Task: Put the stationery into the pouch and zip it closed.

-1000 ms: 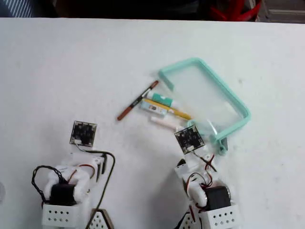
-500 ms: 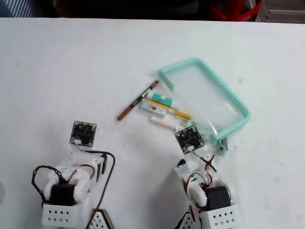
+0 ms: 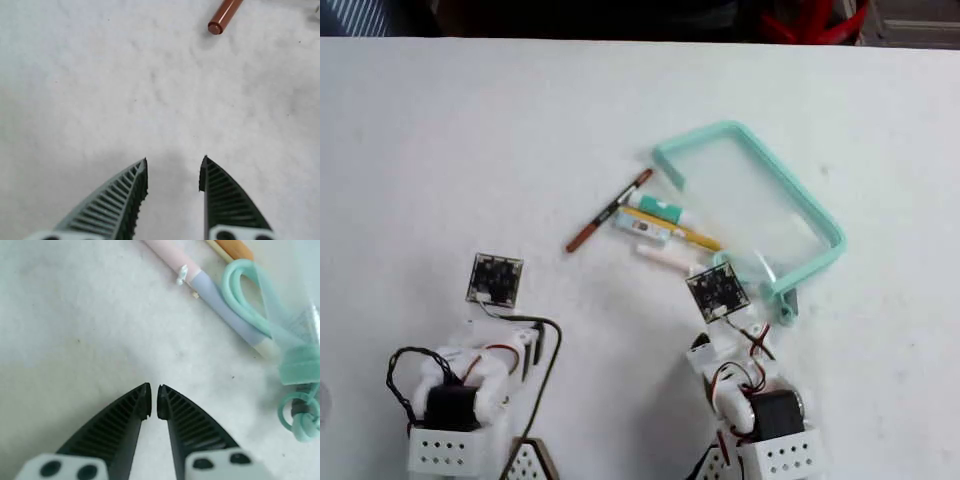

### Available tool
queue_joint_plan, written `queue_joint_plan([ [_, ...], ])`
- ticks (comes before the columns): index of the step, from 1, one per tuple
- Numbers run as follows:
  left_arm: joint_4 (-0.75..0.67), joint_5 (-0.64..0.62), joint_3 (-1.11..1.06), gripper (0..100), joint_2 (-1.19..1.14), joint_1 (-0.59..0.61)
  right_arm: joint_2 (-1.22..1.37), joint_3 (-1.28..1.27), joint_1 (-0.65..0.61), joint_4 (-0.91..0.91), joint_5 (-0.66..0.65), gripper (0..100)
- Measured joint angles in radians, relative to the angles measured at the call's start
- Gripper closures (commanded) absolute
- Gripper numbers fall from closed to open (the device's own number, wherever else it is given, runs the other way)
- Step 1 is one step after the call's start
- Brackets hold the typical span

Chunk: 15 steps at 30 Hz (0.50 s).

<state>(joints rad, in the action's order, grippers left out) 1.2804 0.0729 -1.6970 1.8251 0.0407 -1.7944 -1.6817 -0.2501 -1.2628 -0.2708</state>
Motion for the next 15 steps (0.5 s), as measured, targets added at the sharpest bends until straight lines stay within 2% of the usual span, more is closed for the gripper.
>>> queue_joint_plan([
  [15, 0.0, 0.0, 0.0, 82, 0.0, 0.0, 0.0, 0.0, 0.0, 0.018, 0.0, 96.0],
])
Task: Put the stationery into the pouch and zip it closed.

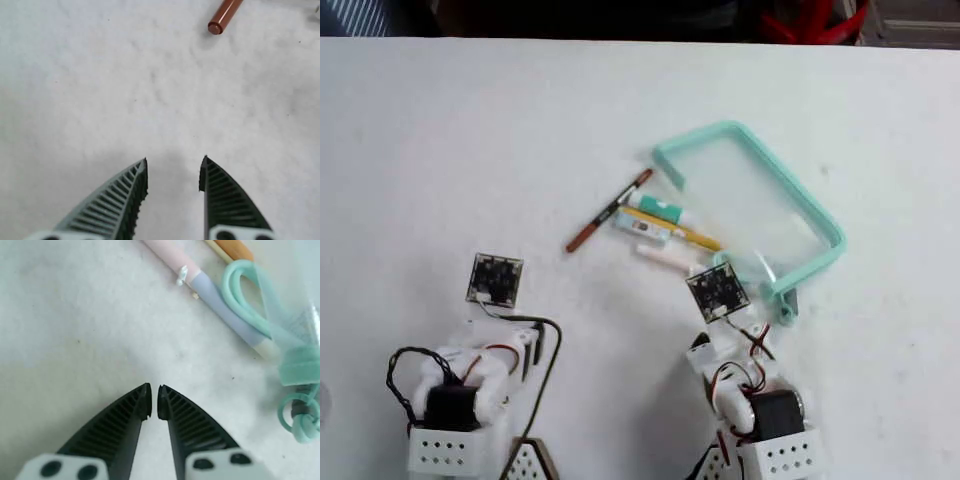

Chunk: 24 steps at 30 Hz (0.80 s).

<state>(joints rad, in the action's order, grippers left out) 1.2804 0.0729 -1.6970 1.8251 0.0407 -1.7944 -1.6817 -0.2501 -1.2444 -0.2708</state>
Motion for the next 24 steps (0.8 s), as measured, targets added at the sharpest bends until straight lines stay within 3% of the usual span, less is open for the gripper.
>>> queue_joint_plan([
  [10, -0.025, 0.0, 0.0, 82, -0.002, 0.0, 0.0, 0.0, 0.002, 0.101, 0.0, 96.0],
  [24, -0.43, 0.0, 0.0, 82, -0.008, 0.0, 0.0, 0.0, 0.003, 0.106, 0.0, 96.0],
])
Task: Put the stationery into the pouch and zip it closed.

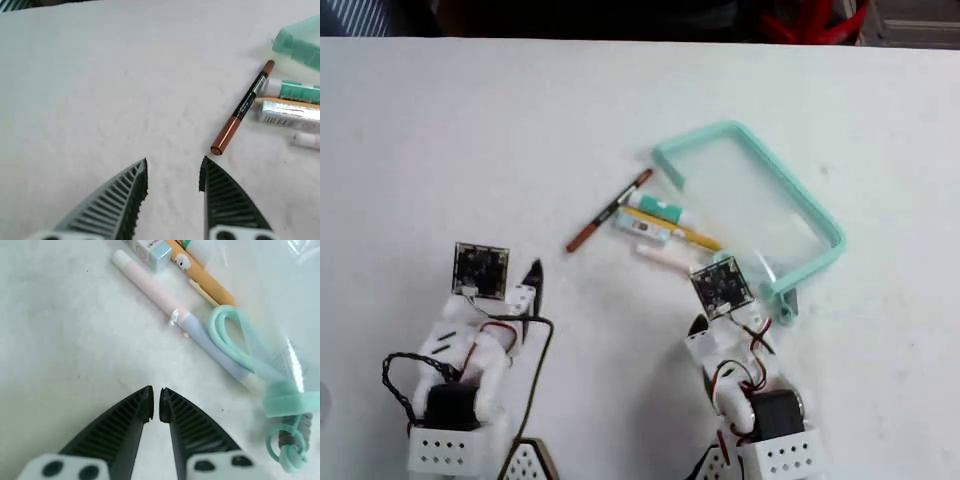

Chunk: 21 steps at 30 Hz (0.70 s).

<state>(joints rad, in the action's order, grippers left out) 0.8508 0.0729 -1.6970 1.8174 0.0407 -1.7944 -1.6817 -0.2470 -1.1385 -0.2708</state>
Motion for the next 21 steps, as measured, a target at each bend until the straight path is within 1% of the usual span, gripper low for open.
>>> queue_joint_plan([
  [4, -0.015, 0.0, 0.0, 82, 0.0, 0.0, 0.0, 0.0, 0.0, 0.06, 0.002, 96.0],
  [8, 0.029, 0.0, 0.0, 82, 0.0, 0.0, 0.0, 0.0, 0.0, 0.11, 0.002, 96.0],
  [19, 0.044, 0.0, 0.0, 82, 0.0, 0.0, 0.0, 0.0, 0.0, 0.114, 0.002, 96.3],
  [21, 0.071, 0.0, 0.0, 82, 0.0, 0.0, 0.0, 0.0, 0.0, 0.112, 0.002, 96.1],
])
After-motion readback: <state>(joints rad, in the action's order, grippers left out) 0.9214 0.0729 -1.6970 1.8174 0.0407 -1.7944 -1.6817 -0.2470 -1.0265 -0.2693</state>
